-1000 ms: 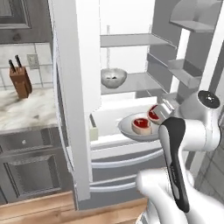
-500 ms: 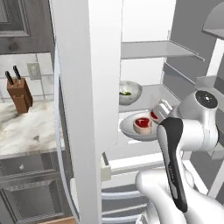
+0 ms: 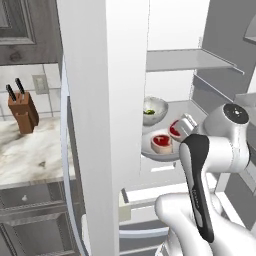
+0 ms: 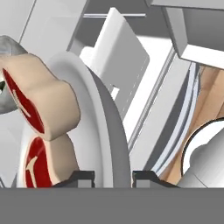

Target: Place the bowl with the lemon and squash on the second highest shelf of the fridge. Place the bowl with the steaks on the top shelf of the fridge.

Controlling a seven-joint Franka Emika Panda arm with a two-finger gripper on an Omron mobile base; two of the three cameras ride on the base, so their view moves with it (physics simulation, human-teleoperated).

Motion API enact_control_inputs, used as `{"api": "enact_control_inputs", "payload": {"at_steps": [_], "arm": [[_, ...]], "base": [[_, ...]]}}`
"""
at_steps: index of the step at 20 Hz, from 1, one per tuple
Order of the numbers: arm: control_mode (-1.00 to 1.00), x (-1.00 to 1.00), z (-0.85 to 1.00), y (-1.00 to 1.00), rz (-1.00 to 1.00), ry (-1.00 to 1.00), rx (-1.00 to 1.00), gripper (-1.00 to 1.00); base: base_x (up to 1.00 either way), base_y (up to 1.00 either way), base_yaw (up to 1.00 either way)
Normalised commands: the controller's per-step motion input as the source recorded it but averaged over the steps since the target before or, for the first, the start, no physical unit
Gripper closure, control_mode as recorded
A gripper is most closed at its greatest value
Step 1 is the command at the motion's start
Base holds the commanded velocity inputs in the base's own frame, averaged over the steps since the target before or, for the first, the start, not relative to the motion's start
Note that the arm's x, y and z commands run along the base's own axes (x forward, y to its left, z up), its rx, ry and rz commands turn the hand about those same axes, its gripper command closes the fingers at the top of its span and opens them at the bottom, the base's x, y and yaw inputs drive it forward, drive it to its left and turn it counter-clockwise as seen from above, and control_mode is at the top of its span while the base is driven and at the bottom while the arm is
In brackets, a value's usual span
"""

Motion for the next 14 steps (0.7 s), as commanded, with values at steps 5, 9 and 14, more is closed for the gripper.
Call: {"api": "enact_control_inputs", "payload": {"at_steps": [5, 9, 14], "arm": [[-1.00, -0.09, 0.50, 0.04, 0.00, -0.26, -0.04, 1.00], [-1.00, -0.08, 0.92, 0.00, 0.00, -0.33, 0.00, 1.00], [-1.00, -0.02, 0.82, 0.00, 0.00, -0.22, 0.07, 1.00]], "base": [[0.00, 0.00, 0.00], [0.00, 0.00, 0.00], [0.00, 0.00, 0.00]]}}
